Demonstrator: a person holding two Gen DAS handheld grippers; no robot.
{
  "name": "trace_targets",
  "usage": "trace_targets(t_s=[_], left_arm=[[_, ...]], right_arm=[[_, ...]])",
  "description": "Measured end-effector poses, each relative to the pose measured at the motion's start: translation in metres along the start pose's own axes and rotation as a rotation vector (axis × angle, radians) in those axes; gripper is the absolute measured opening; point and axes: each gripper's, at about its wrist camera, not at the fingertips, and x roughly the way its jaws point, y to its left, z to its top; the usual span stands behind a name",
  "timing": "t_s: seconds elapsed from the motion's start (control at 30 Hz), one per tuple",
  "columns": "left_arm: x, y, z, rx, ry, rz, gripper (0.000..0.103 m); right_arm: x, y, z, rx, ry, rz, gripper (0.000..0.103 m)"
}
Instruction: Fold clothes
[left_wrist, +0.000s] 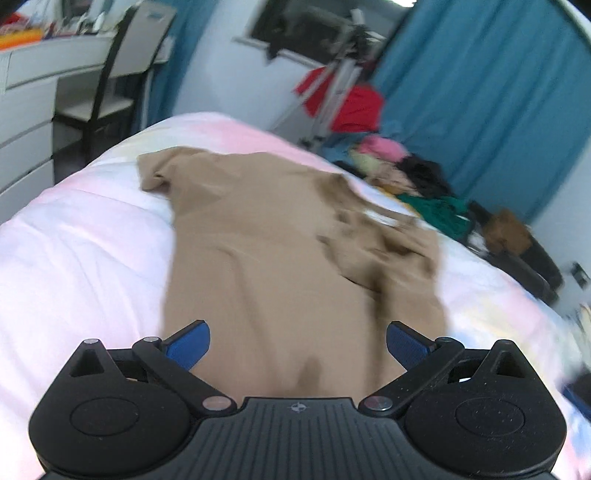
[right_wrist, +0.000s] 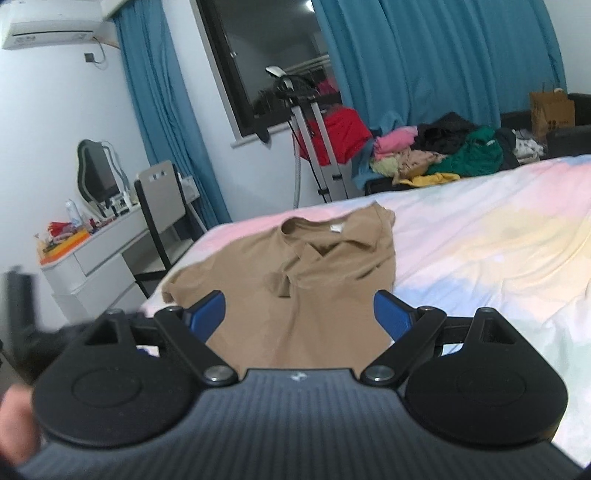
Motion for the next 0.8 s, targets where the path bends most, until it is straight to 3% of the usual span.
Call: trace_targets(t_s=[0.13,0.3,0.4,0.5,0.6,0.63,0.67,0.7,0.8], left_arm=[[0.060,0.053,0.038,-0.087,-0.047,0.087,0.102],[0.110,0.115,0.071,-0.406,-0.111,0.009,0.100],[0.131,0.129,0.089,-0.466,-0.177,-0.012,0.100],[0.148,0.131,0.108,-0.419,-0.217,0.020,0.097],[0.159,0.129,0.122,-0.340,-0.235,0.084,0.071],[0.162,0.125,0.126,-0.309,-0.235,0.095,0.049],[0.165,0.121,0.129,-0.279,-0.235,0.105,0.018],[0.167,0.116,0.133,-0.245,-0.235,0.115,0.008],[0.162,0.081,0.142,-0.075,-0.274,0.149,0.006]], right_arm=[[0.024,-0.008,-0.006,0.011,0.037,-0.031,0.089],[0.062,-0.020,-0.012,0.055,0.088,-0.056,0.089],[0.084,-0.027,-0.015,0.072,0.113,-0.066,0.089],[0.101,-0.034,-0.019,0.090,0.141,-0.070,0.089],[0.112,-0.038,-0.021,0.101,0.156,-0.070,0.089],[0.114,-0.039,-0.021,0.103,0.157,-0.071,0.089],[0.115,-0.040,-0.020,0.105,0.157,-0.072,0.089],[0.115,-0.042,-0.019,0.109,0.157,-0.071,0.089],[0.112,-0.046,-0.015,0.124,0.150,-0.060,0.089]])
